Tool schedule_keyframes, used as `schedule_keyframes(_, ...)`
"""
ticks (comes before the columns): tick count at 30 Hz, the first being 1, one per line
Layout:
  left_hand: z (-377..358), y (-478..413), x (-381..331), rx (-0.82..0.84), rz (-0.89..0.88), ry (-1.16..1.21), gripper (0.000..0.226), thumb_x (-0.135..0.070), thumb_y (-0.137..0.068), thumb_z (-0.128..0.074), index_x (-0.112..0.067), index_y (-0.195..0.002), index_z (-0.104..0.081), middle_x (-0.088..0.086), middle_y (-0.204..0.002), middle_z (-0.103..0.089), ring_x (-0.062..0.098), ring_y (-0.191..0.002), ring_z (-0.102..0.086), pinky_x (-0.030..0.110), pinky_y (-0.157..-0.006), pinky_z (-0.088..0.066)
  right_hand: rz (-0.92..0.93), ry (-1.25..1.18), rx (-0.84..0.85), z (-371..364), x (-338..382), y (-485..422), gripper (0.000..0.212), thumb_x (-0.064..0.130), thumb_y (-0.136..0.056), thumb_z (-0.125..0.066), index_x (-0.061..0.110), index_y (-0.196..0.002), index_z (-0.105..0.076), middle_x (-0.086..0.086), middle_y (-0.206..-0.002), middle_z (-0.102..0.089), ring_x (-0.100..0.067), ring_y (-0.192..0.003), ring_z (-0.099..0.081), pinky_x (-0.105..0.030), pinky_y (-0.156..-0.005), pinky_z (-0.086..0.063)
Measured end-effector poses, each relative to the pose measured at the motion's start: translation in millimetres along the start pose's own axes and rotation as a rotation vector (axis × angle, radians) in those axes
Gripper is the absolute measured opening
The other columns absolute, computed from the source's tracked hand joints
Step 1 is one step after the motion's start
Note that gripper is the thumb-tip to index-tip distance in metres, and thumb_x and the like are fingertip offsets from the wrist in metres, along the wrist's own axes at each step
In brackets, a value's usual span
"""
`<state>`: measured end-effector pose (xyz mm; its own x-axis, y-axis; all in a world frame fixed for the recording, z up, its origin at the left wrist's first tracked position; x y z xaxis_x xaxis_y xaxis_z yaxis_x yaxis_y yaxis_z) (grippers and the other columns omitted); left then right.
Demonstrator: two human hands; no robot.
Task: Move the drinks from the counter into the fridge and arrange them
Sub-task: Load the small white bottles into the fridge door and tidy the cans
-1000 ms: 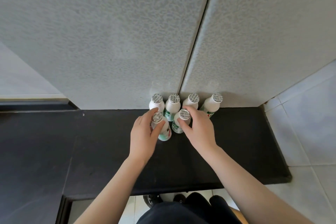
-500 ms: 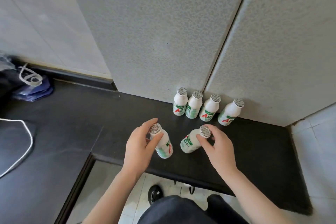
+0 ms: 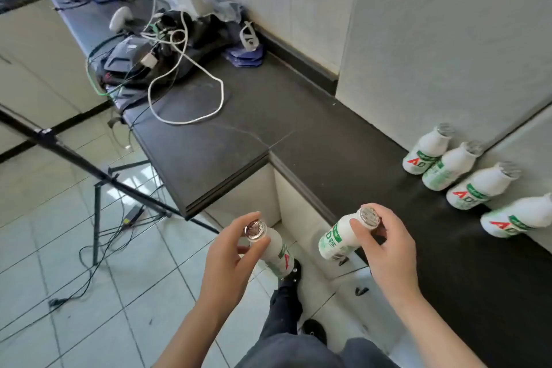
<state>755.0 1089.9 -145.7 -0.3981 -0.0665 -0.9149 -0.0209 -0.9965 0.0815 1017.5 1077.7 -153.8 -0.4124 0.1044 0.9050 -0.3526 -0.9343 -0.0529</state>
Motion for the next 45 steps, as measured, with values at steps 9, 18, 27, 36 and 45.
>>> schedule_keyframes(9,98.2,125.6,80.9,-0.398,0.283,-0.014,0.035,-0.018,-0.086,-0.067,-0.046,-0.104,-0.058,-0.015,-0.102,-0.065,0.002,-0.093,-0.059,0.020,-0.071,-0.050,0.109,-0.036,0.476,-122.8,35.7,66.1,0.024,0.056,-0.076,-0.058,0.045,-0.098,-0.053,0.019,-0.096,-0.060,-0.001,-0.094,-0.057,-0.013,-0.077,-0.044)
schedule_keyframes(18,184.5,204.9,135.8,-0.656,0.347,0.169,0.031,-0.014,-0.086,-0.067,-0.038,-0.105,-0.062,-0.017,-0.098,-0.066,0.001,-0.093,-0.060,0.011,-0.068,-0.048,0.251,0.028,0.709,-230.4,91.0,139.1,0.016,0.047,-0.080,-0.068,0.044,-0.091,-0.056,0.016,-0.093,-0.064,-0.003,-0.090,-0.058,-0.027,-0.079,-0.048)
schedule_keyframes(27,364.3,347.1,218.9,-0.938,0.472,0.176,0.041,-0.017,-0.081,-0.073,-0.053,-0.097,-0.061,-0.025,-0.097,-0.065,0.001,-0.086,-0.063,0.017,-0.068,-0.053,0.421,0.083,1.049,-414.9,191.1,296.2,0.013,0.037,-0.080,-0.069,0.038,-0.089,-0.060,0.015,-0.087,-0.065,-0.001,-0.085,-0.058,-0.021,-0.073,-0.044)
schedule_keyframes(36,492.3,461.9,279.5,-1.291,0.579,0.167,0.040,-0.018,-0.079,-0.074,-0.052,-0.095,-0.062,-0.020,-0.097,-0.066,-0.003,-0.087,-0.062,0.014,-0.064,-0.052,0.677,0.109,1.356,-563.1,285.5,450.0,0.019,0.033,-0.079,-0.070,0.035,-0.095,-0.060,0.017,-0.090,-0.064,-0.005,-0.089,-0.058,-0.030,-0.078,-0.049)
schedule_keyframes(45,589.5,499.9,342.2,-1.373,0.665,0.206,0.040,-0.015,-0.084,-0.070,-0.050,-0.100,-0.059,-0.015,-0.103,-0.065,-0.003,-0.086,-0.063,0.009,-0.065,-0.050,0.710,0.067,1.486,-698.1,333.7,536.9,0.022,0.033,-0.076,-0.071,0.047,-0.085,-0.057,0.024,-0.086,-0.064,0.003,-0.086,-0.058,-0.020,-0.073,-0.045)
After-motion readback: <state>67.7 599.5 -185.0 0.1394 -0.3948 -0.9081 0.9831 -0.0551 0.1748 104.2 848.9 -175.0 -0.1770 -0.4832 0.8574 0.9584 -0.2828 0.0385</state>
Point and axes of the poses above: each hand's wrist, its own y-axis away from the middle knuckle, its own z-axis out of the back of the hand, x = y × z, the point moved 5 cm from there along -y, towards the middle knuckle
